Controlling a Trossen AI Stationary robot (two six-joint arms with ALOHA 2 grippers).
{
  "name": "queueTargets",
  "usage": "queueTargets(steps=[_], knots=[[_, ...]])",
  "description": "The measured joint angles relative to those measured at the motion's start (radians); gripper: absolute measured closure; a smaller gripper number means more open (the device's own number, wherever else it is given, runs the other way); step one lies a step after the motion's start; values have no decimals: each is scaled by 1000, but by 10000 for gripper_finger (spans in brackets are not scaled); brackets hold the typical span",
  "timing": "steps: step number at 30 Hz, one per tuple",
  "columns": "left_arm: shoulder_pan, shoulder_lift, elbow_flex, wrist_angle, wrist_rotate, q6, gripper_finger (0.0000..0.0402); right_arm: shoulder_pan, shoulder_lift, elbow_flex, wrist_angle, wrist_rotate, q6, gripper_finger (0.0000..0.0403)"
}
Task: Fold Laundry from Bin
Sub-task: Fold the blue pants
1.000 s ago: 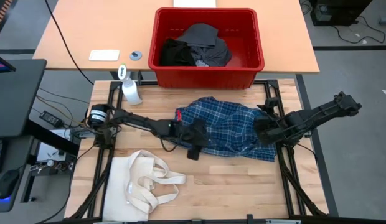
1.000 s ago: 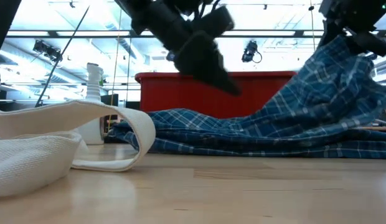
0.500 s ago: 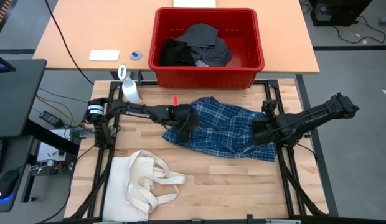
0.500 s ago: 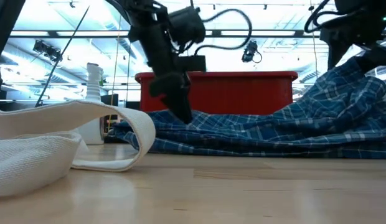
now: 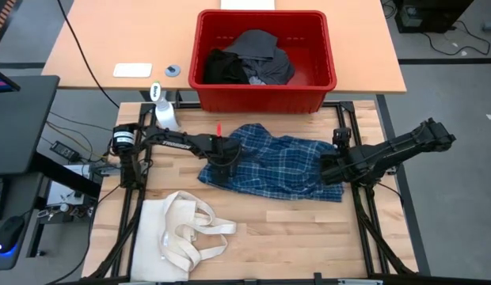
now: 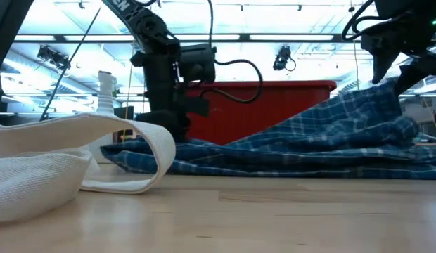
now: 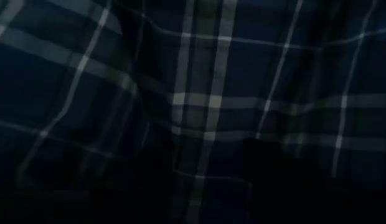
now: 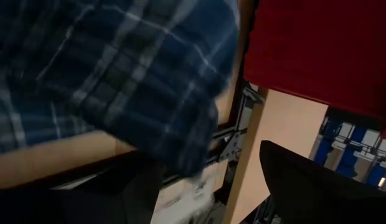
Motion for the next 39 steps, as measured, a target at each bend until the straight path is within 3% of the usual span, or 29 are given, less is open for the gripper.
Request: queueTargets(steps=[6, 16, 22, 25, 31, 39], knots=[[-7, -84, -63, -55, -30, -42, 192, 0, 0, 0, 0, -15, 0, 139], [-7, -407, -176, -153, -82, -133, 192, 0, 0, 0, 3, 27, -3, 139], [-43, -570, -186, -41, -76, -135, 192, 0, -2, 0, 103, 68, -3, 140], [-95, -582, -186, 70, -57, -134, 192, 0, -3, 0, 276, 49, -31, 140], [-179, -516, -186, 107, -56, -115, 192, 17, 0, 0, 590, -142, -104, 140], [-140, -397, -261, 97, -198, -111, 192, 17, 56, -57, 853, -316, 20, 140]])
